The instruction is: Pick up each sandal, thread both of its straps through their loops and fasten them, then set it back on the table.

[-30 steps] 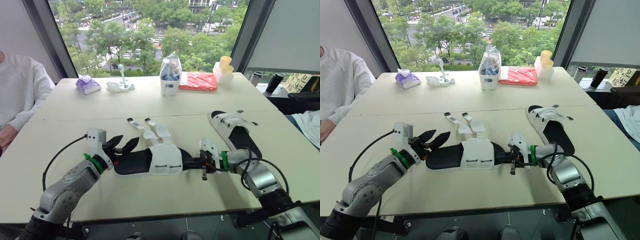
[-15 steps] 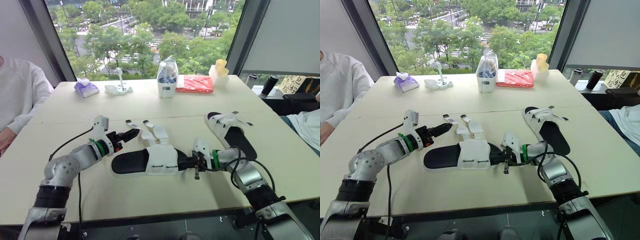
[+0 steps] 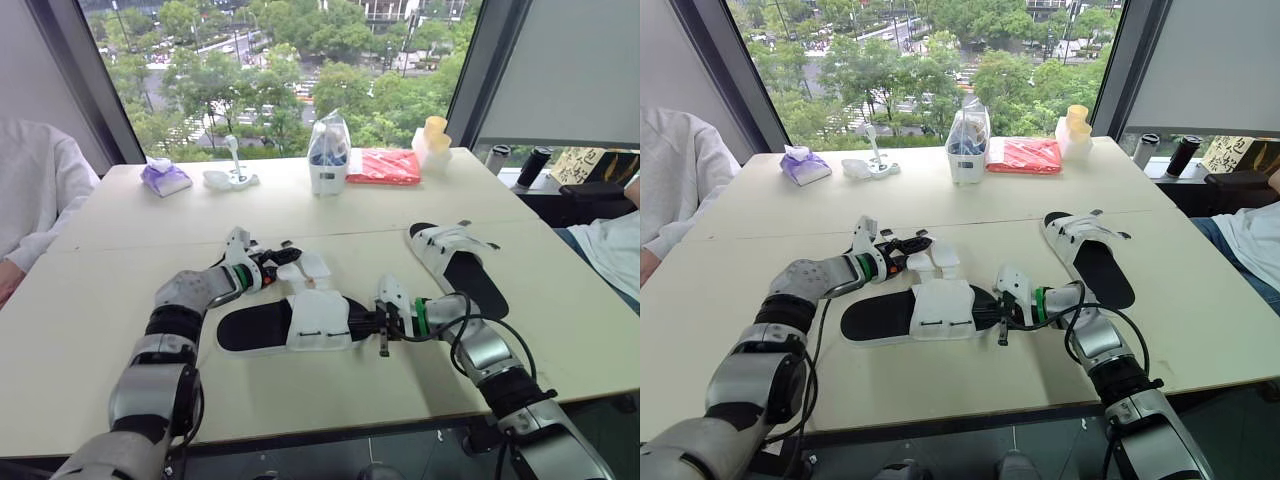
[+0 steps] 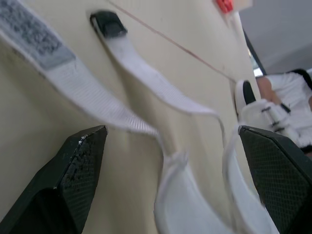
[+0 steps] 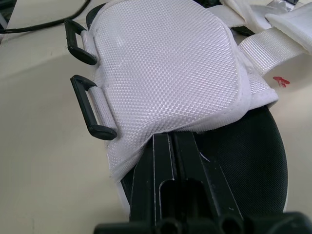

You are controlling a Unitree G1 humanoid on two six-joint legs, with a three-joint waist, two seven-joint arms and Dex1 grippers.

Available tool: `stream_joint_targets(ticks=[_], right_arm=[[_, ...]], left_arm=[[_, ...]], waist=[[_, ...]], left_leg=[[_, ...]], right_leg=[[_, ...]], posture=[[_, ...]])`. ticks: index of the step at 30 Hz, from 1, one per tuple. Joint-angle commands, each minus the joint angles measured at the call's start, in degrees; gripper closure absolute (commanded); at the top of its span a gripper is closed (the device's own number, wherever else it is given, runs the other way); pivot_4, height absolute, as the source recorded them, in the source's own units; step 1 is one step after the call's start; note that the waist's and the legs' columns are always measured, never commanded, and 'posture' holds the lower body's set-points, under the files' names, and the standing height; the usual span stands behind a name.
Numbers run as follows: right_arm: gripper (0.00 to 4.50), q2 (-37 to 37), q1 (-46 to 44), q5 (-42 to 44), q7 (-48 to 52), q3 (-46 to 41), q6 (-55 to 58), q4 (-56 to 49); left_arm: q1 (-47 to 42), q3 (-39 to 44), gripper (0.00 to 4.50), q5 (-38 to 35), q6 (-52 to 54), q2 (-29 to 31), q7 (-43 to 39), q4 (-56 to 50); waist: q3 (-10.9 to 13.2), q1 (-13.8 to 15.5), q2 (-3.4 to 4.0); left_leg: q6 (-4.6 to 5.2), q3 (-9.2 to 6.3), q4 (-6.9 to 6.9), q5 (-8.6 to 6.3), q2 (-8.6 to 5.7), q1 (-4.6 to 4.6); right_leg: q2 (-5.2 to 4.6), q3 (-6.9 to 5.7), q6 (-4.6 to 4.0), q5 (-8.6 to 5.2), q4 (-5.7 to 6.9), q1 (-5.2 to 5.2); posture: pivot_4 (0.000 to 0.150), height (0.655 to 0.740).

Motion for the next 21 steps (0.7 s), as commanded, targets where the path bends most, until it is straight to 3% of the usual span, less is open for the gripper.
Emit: stream_joint_targets(ticks=[1,6,9,15,21], right_arm=[[4.48,0.74,0.58,-1.41,-1.25,0.86,0.57,0.24],[4.48,0.68,1.12,-1.48,-1.69,0.83,0.89,-0.66],[4.5,0.56,1.32,-1.42,-1.96,0.63,1.1,-0.99],[4.5,0.62,1.97,-1.4,-2.59,0.26,1.55,-1.46],[4.5,1.03,1.7,-1.29,-3.42,-0.04,1.63,-0.65]], left_arm=[[-4.2,5.0,0.0,3.41,-9.98,-0.82,-1.21,9.5],[-7.08,8.54,0.0,7.74,-18.34,-0.59,-1.36,17.05],[-7.57,10.31,1.29,9.61,-19.55,-0.17,-2.16,18.6],[-7.8,12.21,4.46,13.32,-20.24,-0.35,-3.57,19.31],[-8.51,14.21,4.46,14.6,-20.0,-0.3,-7.57,18.91]], waist=[[0.0,-0.07,-0.01],[0.0,-0.17,-0.02],[0.01,-0.17,-0.02],[0.03,-0.07,-0.06],[0.03,-0.09,-0.07]], left_leg=[[0.0,0.0,0.0,0.0,0.0,0.0],[-0.01,0.0,-0.05,0.0,0.02,0.0],[-0.01,0.01,-0.05,0.0,0.02,-0.01],[-0.01,0.0,-0.06,0.0,0.01,-0.05],[0.0,0.0,-0.07,0.0,0.01,-0.05]], right_leg=[[0.0,0.0,0.0,0.0,0.0,-0.01],[0.0,0.0,0.0,0.0,0.0,-0.06],[0.0,0.0,0.01,0.0,0.0,-0.06],[0.0,0.0,0.01,0.0,0.0,-0.09],[0.0,-0.01,0.01,0.0,0.0,-0.1]], posture=[[0.15,0.74],[0.15,0.74],[0.15,0.74],[0.15,0.74],[0.15,0.74]])
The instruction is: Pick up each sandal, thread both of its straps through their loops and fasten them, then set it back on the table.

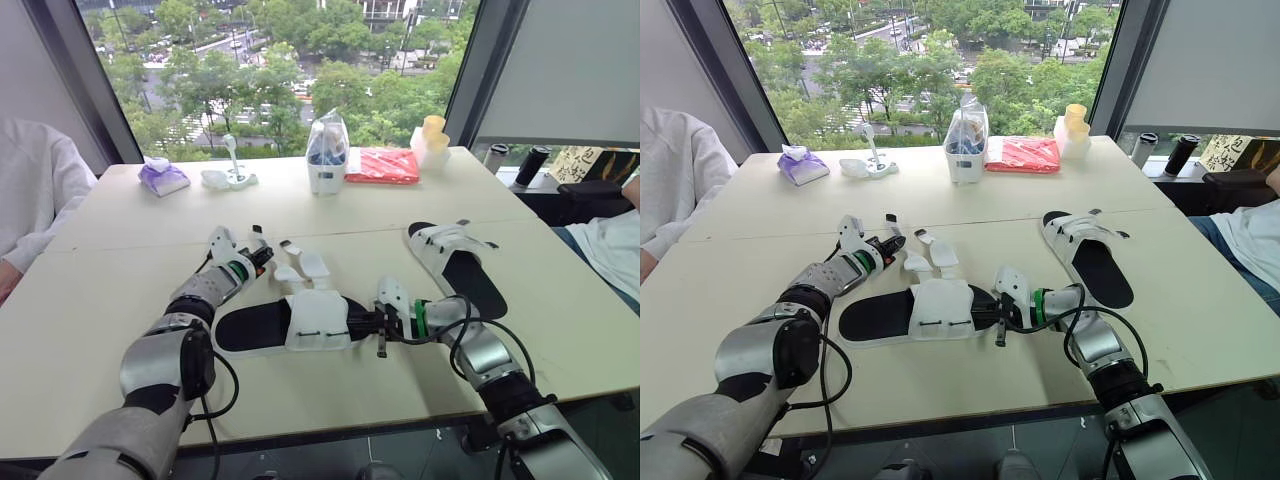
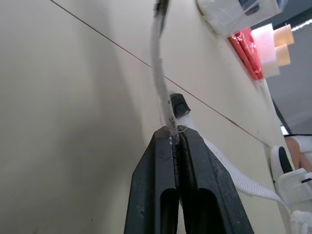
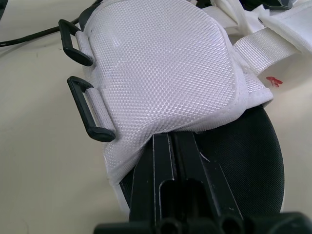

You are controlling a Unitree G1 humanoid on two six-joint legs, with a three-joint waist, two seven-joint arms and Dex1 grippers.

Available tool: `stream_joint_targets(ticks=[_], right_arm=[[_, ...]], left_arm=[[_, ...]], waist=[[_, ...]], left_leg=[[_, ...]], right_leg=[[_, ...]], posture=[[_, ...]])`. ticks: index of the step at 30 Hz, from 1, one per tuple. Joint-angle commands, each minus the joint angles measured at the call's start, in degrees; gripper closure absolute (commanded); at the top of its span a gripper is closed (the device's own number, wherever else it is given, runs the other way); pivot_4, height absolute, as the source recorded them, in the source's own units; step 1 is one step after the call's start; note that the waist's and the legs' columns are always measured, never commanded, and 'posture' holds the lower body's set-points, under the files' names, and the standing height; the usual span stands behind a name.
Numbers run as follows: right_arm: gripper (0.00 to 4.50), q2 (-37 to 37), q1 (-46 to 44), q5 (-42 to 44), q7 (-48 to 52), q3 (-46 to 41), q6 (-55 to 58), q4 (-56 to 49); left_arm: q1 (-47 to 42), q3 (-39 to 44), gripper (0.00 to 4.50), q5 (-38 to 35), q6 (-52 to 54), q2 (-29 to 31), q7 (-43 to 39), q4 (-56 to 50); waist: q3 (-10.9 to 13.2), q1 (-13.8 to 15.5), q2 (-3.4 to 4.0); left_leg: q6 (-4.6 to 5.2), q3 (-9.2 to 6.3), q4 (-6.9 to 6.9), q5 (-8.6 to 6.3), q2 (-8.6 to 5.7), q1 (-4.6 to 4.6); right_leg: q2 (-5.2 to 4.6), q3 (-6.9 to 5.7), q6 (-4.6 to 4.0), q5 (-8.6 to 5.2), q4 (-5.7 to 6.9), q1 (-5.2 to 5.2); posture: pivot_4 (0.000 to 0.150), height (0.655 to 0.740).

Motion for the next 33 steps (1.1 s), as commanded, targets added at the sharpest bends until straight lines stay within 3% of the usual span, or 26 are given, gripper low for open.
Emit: stream_joint_targets(ticks=[1,6,10,12,14,18,20,22,24,28,31,33], right_arm=[[4.5,0.57,0.37,-1.33,-1.38,0.53,0.71,1.31],[4.5,-0.04,0.44,-1.8,-1.32,0.43,-0.34,2.23],[4.5,-0.44,0.65,-2.15,-1.34,0.44,-1.46,2.48],[4.5,-0.56,0.8,-2.21,-1.49,0.35,-2.07,2.44],[4.5,-0.83,0.84,-2.3,-1.49,0.23,-2.73,2.7],[4.5,-1.05,0.7,-2.53,-1.46,0.24,-3.58,3.4],[4.5,-0.99,0.6,-2.69,-1.46,0.28,-4.01,3.93],[4.5,-0.86,0.6,-2.79,-1.58,0.31,-4.31,4.35],[4.5,-0.68,0.46,-2.92,-1.93,0.25,-4.61,5.06],[4.5,-0.54,0.11,-2.94,-2.04,0.1,-4.9,6.13],[4.5,-0.49,-0.16,-3.09,-2.03,0.16,-5.14,6.93],[4.5,-0.5,-0.34,-3.31,-2.03,0.29,-5.39,7.56]], left_arm=[[-2.28,0.76,4.46,1.46,-0.74,0.59,-4.32,-1.43],[-2.71,-11.3,4.46,11.12,-6.16,0.22,-22.53,-11.41],[4.11,-23.32,4.46,17.63,-15.43,1.36,-36.1,-32.34],[7.66,-28.15,4.46,21.67,-25.57,3.58,-40.61,-41.75],[10.6,-32.67,4.46,27.4,-44.99,7.13,-44.92,-46.9],[12.59,-36.54,4.46,31.13,-74.92,11.96,-48.17,-43.6],[11.76,-38.8,4.46,35.13,-95.24,15.06,-46.59,-36.78],[10.29,-40.1,4.46,38.14,-106.84,16.82,-44.42,-31.07],[9.64,-39.73,4.46,42.43,-113.24,17.68,-41.57,-29.19],[10.69,-39.57,4.46,50.83,-114.43,18.74,-33.92,-30.6],[10.64,-38.96,3.7,55.96,-114.43,18.68,-27.73,-29.96],[10.44,-37.82,2.78,58.88,-114.43,18.59,-23.85,-29.28]], waist=[[0.0,0.01,0.0],[0.03,0.07,-0.06],[0.03,0.0,-0.04],[0.0,-0.05,0.01],[0.0,-0.04,0.01],[0.0,0.53,0.02],[-0.01,0.55,0.05],[-0.02,0.59,0.04],[-0.01,0.6,0.03],[-0.01,0.88,0.03],[-0.01,0.99,0.03],[-0.01,1.1,0.03]], left_leg=[[0.0,0.0,0.0,0.0,0.0,0.0],[-0.01,0.05,0.0,0.01,-0.01,-0.03],[-0.04,0.07,-0.02,0.01,0.01,-0.06],[-0.04,0.06,-0.13,0.01,0.03,-0.01],[-0.05,0.05,-0.15,0.01,0.05,0.0],[-0.07,0.06,-0.17,0.01,0.09,-0.03],[-0.07,0.07,-0.17,0.02,0.13,-0.04],[-0.06,0.08,-0.17,0.02,0.13,-0.04],[-0.05,0.09,-0.17,0.02,0.11,-0.05],[-0.02,0.08,-0.16,0.02,0.09,-0.08],[-0.01,0.09,-0.14,0.03,0.09,-0.05],[-0.01,0.08,-0.13,0.03,0.1,-0.03]], right_leg=[[0.0,0.0,0.0,0.0,0.0,0.0],[0.01,-0.02,0.0,0.0,0.0,0.01],[0.0,-0.02,-0.01,0.0,-0.06,0.02],[-0.03,0.03,-0.01,0.0,-0.12,0.02],[-0.04,0.03,-0.02,0.01,-0.14,0.0],[-0.06,0.03,-0.19,0.11,-0.33,-0.01],[-0.07,0.01,-0.27,0.17,-0.61,0.07],[-0.11,0.01,-0.29,0.17,-0.66,0.08],[-0.11,0.0,-0.28,0.17,-0.69,0.09],[-0.09,-0.02,-0.25,0.19,-0.69,0.1],[-0.04,-0.03,-0.23,0.19,-0.62,0.11],[0.0,-0.03,-0.23,0.18,-0.58,0.12]], posture=[[0.15,0.74],[0.15,0.74],[0.15,0.74],[0.15,0.74],[0.15,0.74],[0.15,0.74],[0.15,0.74],[0.15,0.74],[0.15,0.74],[0.15,0.74],[0.15,0.74],[0.15,0.74]])
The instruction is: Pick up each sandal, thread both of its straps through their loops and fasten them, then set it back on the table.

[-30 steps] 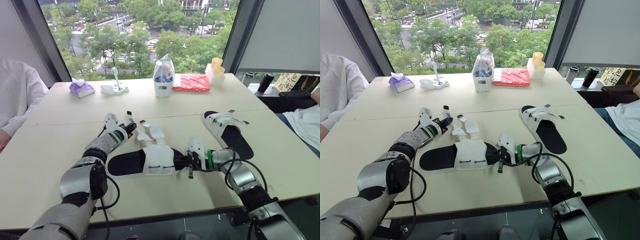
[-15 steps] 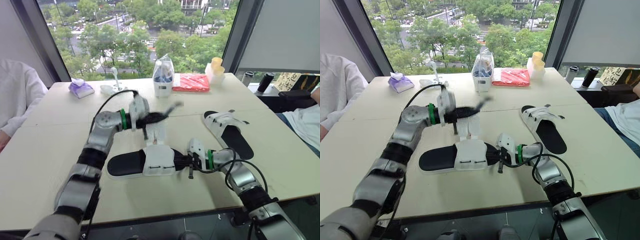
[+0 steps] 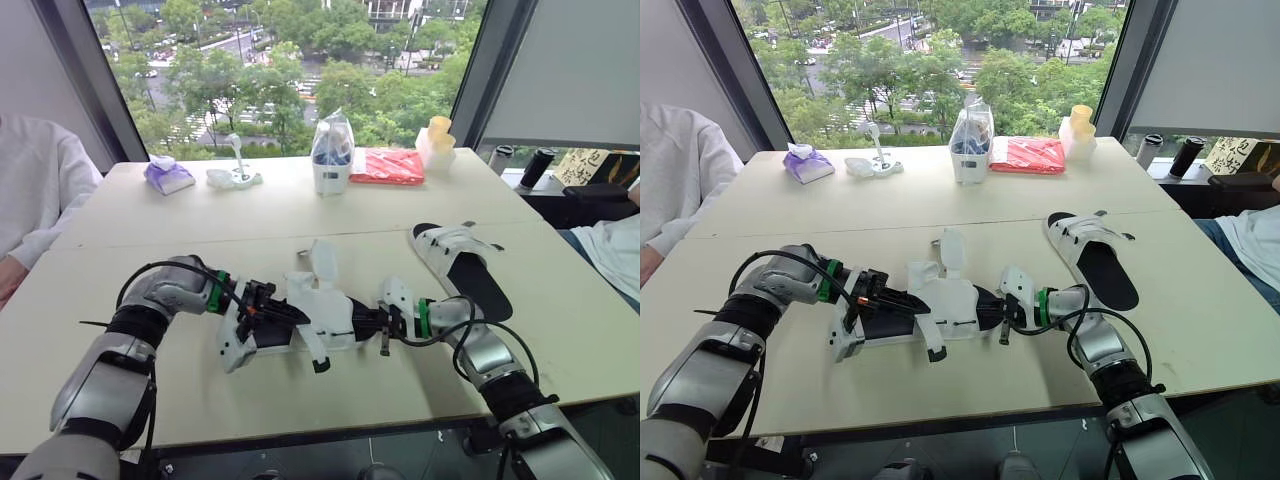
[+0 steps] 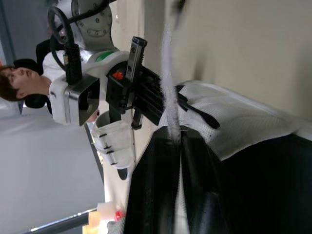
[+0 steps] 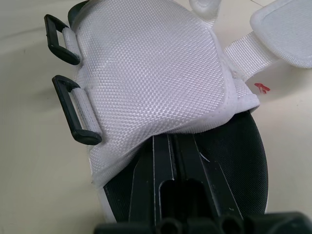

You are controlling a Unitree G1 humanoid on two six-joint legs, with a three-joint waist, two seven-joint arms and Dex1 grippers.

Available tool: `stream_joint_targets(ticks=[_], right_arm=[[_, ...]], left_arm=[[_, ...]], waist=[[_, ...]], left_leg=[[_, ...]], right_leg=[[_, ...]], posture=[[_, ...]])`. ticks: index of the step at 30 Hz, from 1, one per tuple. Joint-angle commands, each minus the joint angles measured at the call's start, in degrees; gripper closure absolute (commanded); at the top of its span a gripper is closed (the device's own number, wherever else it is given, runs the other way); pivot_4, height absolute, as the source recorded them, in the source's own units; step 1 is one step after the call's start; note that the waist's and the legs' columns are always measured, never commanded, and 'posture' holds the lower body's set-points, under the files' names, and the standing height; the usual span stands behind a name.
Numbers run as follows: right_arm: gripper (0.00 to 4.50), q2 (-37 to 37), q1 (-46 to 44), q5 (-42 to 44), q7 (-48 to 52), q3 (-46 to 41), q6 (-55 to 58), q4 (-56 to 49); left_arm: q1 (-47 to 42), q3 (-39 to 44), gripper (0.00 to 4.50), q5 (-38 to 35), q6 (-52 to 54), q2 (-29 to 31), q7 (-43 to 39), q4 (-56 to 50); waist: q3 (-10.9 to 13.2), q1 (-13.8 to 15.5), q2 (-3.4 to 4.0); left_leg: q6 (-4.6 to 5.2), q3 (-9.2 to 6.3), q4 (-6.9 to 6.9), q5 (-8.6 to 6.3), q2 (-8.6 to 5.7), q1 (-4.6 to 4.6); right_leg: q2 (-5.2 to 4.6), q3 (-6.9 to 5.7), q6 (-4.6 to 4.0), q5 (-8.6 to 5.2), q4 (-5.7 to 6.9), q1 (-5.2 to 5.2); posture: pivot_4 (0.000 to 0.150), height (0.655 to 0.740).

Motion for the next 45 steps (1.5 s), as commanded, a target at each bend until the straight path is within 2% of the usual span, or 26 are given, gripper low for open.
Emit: stream_joint_targets(ticks=[1,4,5,7,10,12,15,17,18,21,25,30,38,45], right_arm=[[4.5,-0.16,0.0,-2.77,-1.33,0.89,0.57,3.57],[4.5,-0.38,-0.23,-2.74,-0.81,1.02,0.38,4.47],[4.5,-0.46,-0.34,-2.76,-0.59,1.1,0.24,4.85],[4.5,-0.6,-0.64,-2.81,-0.1,1.27,-0.08,5.58],[4.5,-0.48,-1.34,-3.17,0.25,1.6,-0.94,7.25],[4.5,-0.62,-1.69,-3.21,0.46,1.56,-1.47,8.21],[4.5,-0.38,-2.42,-3.18,0.06,1.58,-1.71,10.08],[4.5,-0.32,-2.52,-3.01,0.17,1.64,-1.45,10.63],[4.5,-0.33,-2.33,-2.86,0.3,1.66,-1.16,10.43],[4.5,-0.41,-1.64,-2.51,0.52,1.63,-0.42,9.67],[4.5,-0.54,-0.04,-2.14,0.83,1.96,1.44,7.28],[4.5,-0.65,2.45,-2.23,0.97,2.09,3.5,3.8],[4.5,-0.98,3.24,-2.68,0.71,1.92,4.57,2.57],[4.5,-0.56,3.1,-2.83,-0.23,1.66,4.75,2.64]], left_arm=[[-1.3,2.78,2.21,4.93,-0.6,0.73,7.83,0.48],[-0.57,3.32,0.69,7.43,-0.53,2.18,11.78,1.35],[-0.16,2.88,0.39,5.75,0.94,3.01,12.94,1.38],[1.57,0.08,0.39,-2.09,6.9,5.28,13.32,-0.63],[12.37,-1.44,0.39,-27.33,35.87,10.92,4.16,-19.95],[19.98,-0.32,0.39,-37.84,52.87,15.69,1.59,-33.97],[30.04,3.88,0.39,-55.85,82.51,21.95,7.73,-54.06],[33.66,7.29,0.39,-70.29,98.92,24.14,15.27,-63.21],[35.43,8.72,0.39,-76.75,104.77,25.1,17.63,-66.59],[41.31,12.28,0.39,-84.01,113.57,25.67,20.07,-72.98],[49.97,13.5,0.39,-82.35,118.01,24.1,19.08,-77.24],[53.96,11.22,0.39,-75.76,119.21,19.36,17.52,-76.41],[51.05,8.26,0.39,-69.24,121.96,14.08,11.19,-73.24],[42.41,2.82,0.39,-61.4,122.37,7.63,6.31,-65.39]], waist=[[0.0,0.11,0.0],[0.0,0.22,0.0],[0.0,0.23,0.0],[0.0,0.22,0.01],[0.0,0.0,0.03],[0.02,-0.52,0.05],[0.06,-0.69,0.09],[0.07,-0.51,0.04],[0.07,-0.5,0.05],[0.02,-0.59,0.15],[0.01,-0.59,0.17],[-0.05,0.53,0.11],[-0.08,0.64,0.12],[-0.12,0.74,0.09]], left_leg=[[0.0,0.0,0.0,0.0,0.0,0.01],[0.0,-0.01,0.01,0.0,0.02,0.03],[0.0,-0.01,0.01,0.0,0.02,0.04],[0.0,-0.02,0.01,0.0,0.03,0.05],[0.01,-0.03,0.01,0.0,0.09,0.05],[0.03,-0.04,0.02,-0.01,0.24,0.05],[0.05,-0.06,0.0,-0.04,0.37,0.03],[0.05,-0.13,0.04,-0.04,0.43,0.05],[0.05,-0.16,0.06,-0.04,0.44,0.11],[0.05,-0.17,0.05,-0.04,0.51,0.22],[0.06,-0.1,-0.03,-0.06,0.51,0.21],[0.05,-0.05,-0.02,-0.06,0.51,0.2],[0.04,-0.03,-0.13,-0.08,0.53,0.16],[0.04,-0.04,-0.15,-0.08,0.53,0.15]], right_leg=[[0.02,0.0,0.0,0.0,0.02,0.0],[0.06,0.0,0.0,0.0,0.07,0.0],[0.06,0.0,0.0,0.0,0.08,0.0],[0.07,0.0,0.0,0.0,0.1,0.0],[0.05,0.01,0.01,-0.01,0.22,-0.03],[0.04,0.01,0.01,-0.02,0.29,-0.05],[0.04,0.01,-0.01,-0.04,0.36,-0.08],[0.08,-0.04,-0.02,-0.05,0.32,-0.01],[0.09,-0.06,-0.03,-0.07,0.29,0.09],[0.16,-0.1,-0.13,-0.32,0.1,0.27],[0.2,-0.1,-0.32,-0.33,0.04,0.27],[0.2,-0.1,-0.51,-0.42,-0.08,0.31],[0.2,-0.11,-0.55,-0.43,-0.23,0.27],[0.19,-0.14,-0.56,-0.43,-0.28,0.28]], posture=[[0.15,0.74],[0.15,0.74],[0.15,0.74],[0.15,0.74],[0.15,0.74],[0.15,0.74],[0.15,0.74],[0.15,0.74],[0.15,0.74],[0.15,0.74],[0.15,0.74],[0.15,0.74],[0.15,0.74],[0.15,0.74]])
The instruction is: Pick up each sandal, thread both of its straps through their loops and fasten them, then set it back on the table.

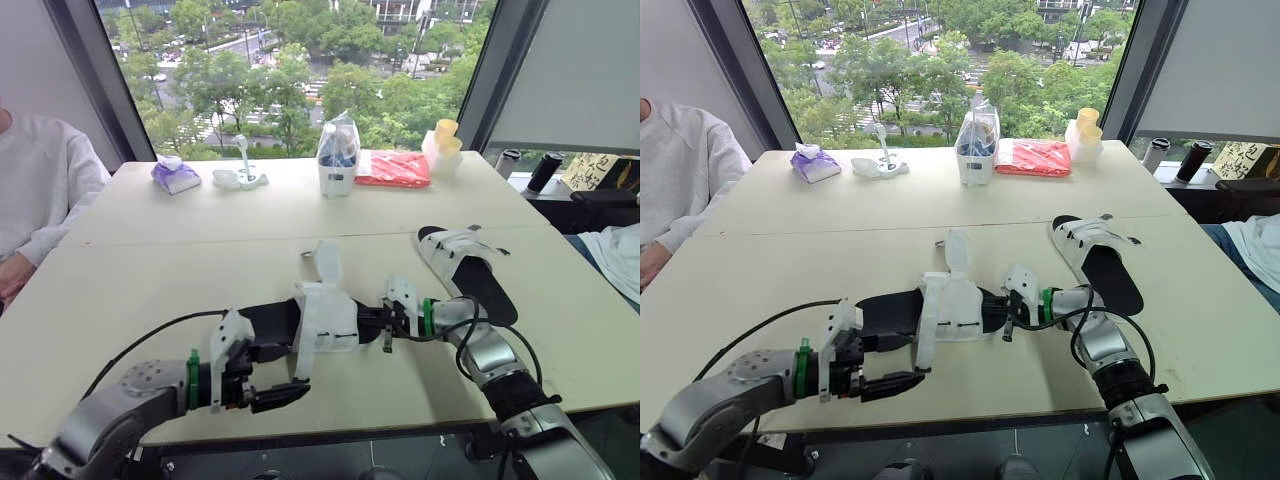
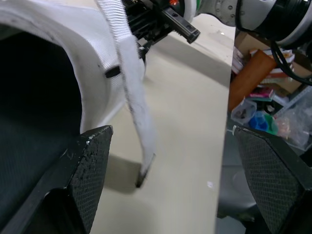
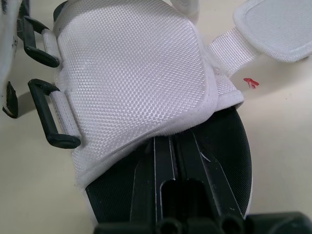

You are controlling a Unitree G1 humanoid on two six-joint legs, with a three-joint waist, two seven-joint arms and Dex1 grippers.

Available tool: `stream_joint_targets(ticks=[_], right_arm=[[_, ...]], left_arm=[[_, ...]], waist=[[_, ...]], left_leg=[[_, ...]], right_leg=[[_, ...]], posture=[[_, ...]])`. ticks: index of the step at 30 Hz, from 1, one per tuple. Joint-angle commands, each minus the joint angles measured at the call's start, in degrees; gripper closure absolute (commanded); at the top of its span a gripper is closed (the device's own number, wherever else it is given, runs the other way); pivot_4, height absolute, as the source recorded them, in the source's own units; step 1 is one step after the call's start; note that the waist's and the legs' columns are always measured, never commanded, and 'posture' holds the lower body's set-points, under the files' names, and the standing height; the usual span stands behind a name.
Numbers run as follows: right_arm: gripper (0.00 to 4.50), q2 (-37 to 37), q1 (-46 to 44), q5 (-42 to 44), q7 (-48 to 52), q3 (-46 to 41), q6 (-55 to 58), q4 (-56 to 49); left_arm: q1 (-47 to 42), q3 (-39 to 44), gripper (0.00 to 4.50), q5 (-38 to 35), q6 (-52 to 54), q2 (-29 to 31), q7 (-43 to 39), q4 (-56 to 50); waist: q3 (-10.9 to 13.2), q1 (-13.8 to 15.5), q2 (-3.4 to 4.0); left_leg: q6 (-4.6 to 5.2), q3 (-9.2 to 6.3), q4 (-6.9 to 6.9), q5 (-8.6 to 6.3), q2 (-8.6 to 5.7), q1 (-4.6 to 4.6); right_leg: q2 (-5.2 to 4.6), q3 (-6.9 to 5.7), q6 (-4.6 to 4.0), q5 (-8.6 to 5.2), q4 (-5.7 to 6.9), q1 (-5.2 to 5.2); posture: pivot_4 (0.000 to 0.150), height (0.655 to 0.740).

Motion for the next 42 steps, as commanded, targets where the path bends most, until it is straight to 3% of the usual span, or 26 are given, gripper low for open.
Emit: stream_joint_targets(ticks=[1,4,7,13,14,18,23,26,30,34,42], right_arm=[[4.5,-0.25,2.54,-2.95,-0.29,2.64,2.46,2.48],[4.5,-0.03,2.78,-2.89,-0.76,2.67,2.63,1.95],[4.5,-0.01,3.0,-2.85,-1.02,2.63,2.79,1.52],[4.5,0.09,3.16,-2.87,-1.39,2.74,2.77,1.44],[4.5,0.22,3.1,-2.92,-1.47,2.82,2.78,1.51],[4.5,0.76,2.46,-3.21,-1.8,3.0,2.39,2.83],[4.5,1.24,1.63,-3.36,-1.83,3.25,2.24,4.15],[4.5,1.52,1.11,-3.46,-1.75,3.39,2.16,4.89],[4.5,2.08,0.51,-3.65,-1.9,3.54,1.74,6.02],[4.5,2.78,0.49,-3.8,-2.14,3.86,1.54,6.28],[4.5,2.42,1.65,-3.83,-2.52,3.74,1.71,5.09]], left_arm=[[-3.68,-3.14,0.39,4.23,0.04,-2.83,-2.77,2.68],[-5.72,-4.37,0.39,6.1,-0.08,-5.81,-4.1,4.44],[-6.83,-4.75,1.16,7.46,0.12,-7.81,-5.02,4.77],[-6.28,-3.39,4.25,8.61,0.83,-8.68,-6.11,4.44],[-6.2,-3.17,4.48,8.99,0.82,-8.5,-5.97,4.35],[-6.66,-1.37,4.48,8.72,2.03,-7.73,-5.94,3.17],[-13.91,9.5,4.48,-11.14,18.34,-10.44,-1.98,5.03],[-19.36,14.19,4.48,-17.13,24.37,-12.09,1.2,9.89],[-25.94,16.82,4.48,-18.88,28.77,-13.78,2.93,18.95],[-28.11,14.72,4.48,-15.08,28.36,-14.55,0.13,23.95],[-29.21,12.88,4.48,-12.23,29.26,-17.05,-1.67,24.95]], waist=[[-0.02,-0.03,-0.02],[-0.03,-0.06,-0.01],[-0.03,-0.04,-0.02],[-0.03,-0.05,-0.02],[-0.03,-0.05,-0.02],[-0.03,-0.14,-0.02],[-0.01,-0.16,-0.07],[-0.04,-0.43,-0.09],[-0.08,-0.78,-0.1],[-0.09,-1.48,-0.11],[-0.09,-1.66,-0.11]], left_leg=[[0.0,0.0,0.0,0.0,0.0,0.01],[0.0,0.01,-0.01,0.0,0.0,0.0],[0.01,0.0,-0.02,-0.01,0.0,-0.01],[0.01,-0.01,-0.02,-0.01,0.01,-0.01],[0.01,-0.01,-0.02,-0.01,0.01,-0.01],[0.01,-0.01,-0.02,-0.01,0.01,-0.01],[0.01,-0.07,-0.01,-0.01,0.04,-0.01],[0.01,-0.12,0.08,-0.01,0.08,0.01],[0.01,-0.08,0.03,-0.01,0.11,0.07],[0.01,-0.09,0.03,0.0,0.16,0.06],[-0.01,-0.1,0.0,-0.01,0.2,0.07]], right_leg=[[0.0,-0.01,0.0,0.0,0.0,0.01],[0.0,-0.01,0.01,0.01,0.0,-0.01],[0.0,-0.01,0.01,0.01,-0.01,-0.03],[-0.01,-0.01,0.01,0.0,-0.01,-0.03],[-0.02,-0.01,0.01,0.0,-0.01,-0.03],[-0.02,-0.01,0.01,0.0,-0.01,-0.03],[-0.01,-0.05,0.01,0.01,0.0,-0.03],[0.04,-0.14,0.06,0.0,0.03,0.04],[0.13,-0.12,0.06,0.06,0.05,0.04],[0.24,-0.11,0.03,0.09,0.05,0.03],[0.25,-0.08,0.01,0.09,0.05,0.02]], posture=[[0.15,0.74],[0.15,0.74],[0.15,0.74],[0.15,0.74],[0.15,0.74],[0.15,0.74],[0.15,0.74],[0.15,0.74],[0.15,0.74],[0.15,0.74],[0.15,0.74]])
